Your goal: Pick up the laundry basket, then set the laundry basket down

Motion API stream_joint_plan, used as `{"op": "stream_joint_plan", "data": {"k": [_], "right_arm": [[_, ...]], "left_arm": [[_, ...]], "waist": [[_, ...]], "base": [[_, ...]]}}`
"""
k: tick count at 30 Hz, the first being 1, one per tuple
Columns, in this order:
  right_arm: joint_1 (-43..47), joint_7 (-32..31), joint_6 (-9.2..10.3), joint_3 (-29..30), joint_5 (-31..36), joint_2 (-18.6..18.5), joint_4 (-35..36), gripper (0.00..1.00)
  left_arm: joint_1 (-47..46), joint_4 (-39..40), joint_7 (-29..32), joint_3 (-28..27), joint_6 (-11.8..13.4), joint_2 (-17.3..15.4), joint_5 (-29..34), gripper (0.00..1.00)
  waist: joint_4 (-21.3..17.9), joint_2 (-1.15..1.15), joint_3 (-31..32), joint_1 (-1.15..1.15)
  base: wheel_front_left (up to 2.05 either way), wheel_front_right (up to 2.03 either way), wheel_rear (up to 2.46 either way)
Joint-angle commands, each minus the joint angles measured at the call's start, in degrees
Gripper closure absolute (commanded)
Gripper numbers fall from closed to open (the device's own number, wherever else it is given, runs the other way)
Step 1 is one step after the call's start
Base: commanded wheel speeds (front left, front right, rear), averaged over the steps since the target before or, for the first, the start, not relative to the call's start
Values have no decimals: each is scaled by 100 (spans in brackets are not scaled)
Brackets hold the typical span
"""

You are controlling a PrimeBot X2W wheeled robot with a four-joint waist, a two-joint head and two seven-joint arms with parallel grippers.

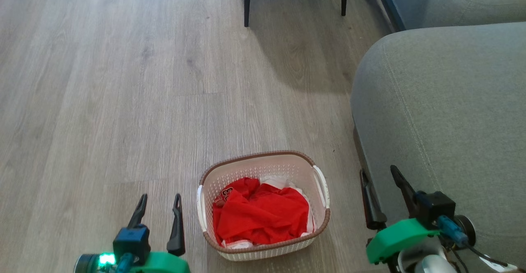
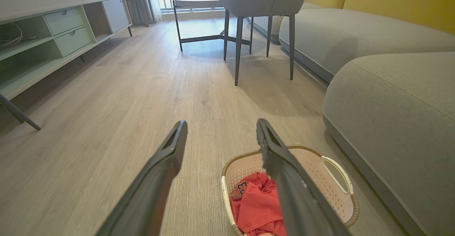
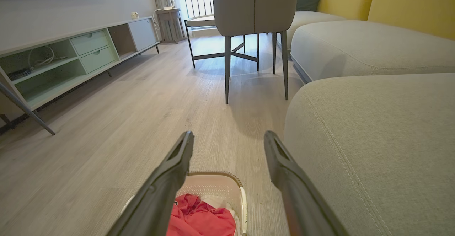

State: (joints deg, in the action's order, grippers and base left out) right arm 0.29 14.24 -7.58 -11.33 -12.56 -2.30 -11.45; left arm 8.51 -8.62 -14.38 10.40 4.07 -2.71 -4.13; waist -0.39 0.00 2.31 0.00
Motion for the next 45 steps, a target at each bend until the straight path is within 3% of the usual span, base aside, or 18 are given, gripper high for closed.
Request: {"op": "stream_joint_plan", "data": {"k": [1, 25, 45], "right_arm": [[-218, 75, 9, -130, 53, -58, 191, 0], [-353, 75, 9, -89, 95, -58, 172, 0], [-2002, 76, 9, 183, 431, -58, -51, 0]], "left_arm": [[-156, 153, -62, -196, 40, -22, -2, 0], [-352, 146, -62, -138, 62, -18, -162, 0], [-1845, -202, -62, -180, 86, -17, -270, 0]], "waist": [[1, 0, -4, 0], [11, 0, -314, 0], [-27, 0, -2590, 0]], "base": [[0, 0, 0], [0, 0, 0], [0, 0, 0]]}}
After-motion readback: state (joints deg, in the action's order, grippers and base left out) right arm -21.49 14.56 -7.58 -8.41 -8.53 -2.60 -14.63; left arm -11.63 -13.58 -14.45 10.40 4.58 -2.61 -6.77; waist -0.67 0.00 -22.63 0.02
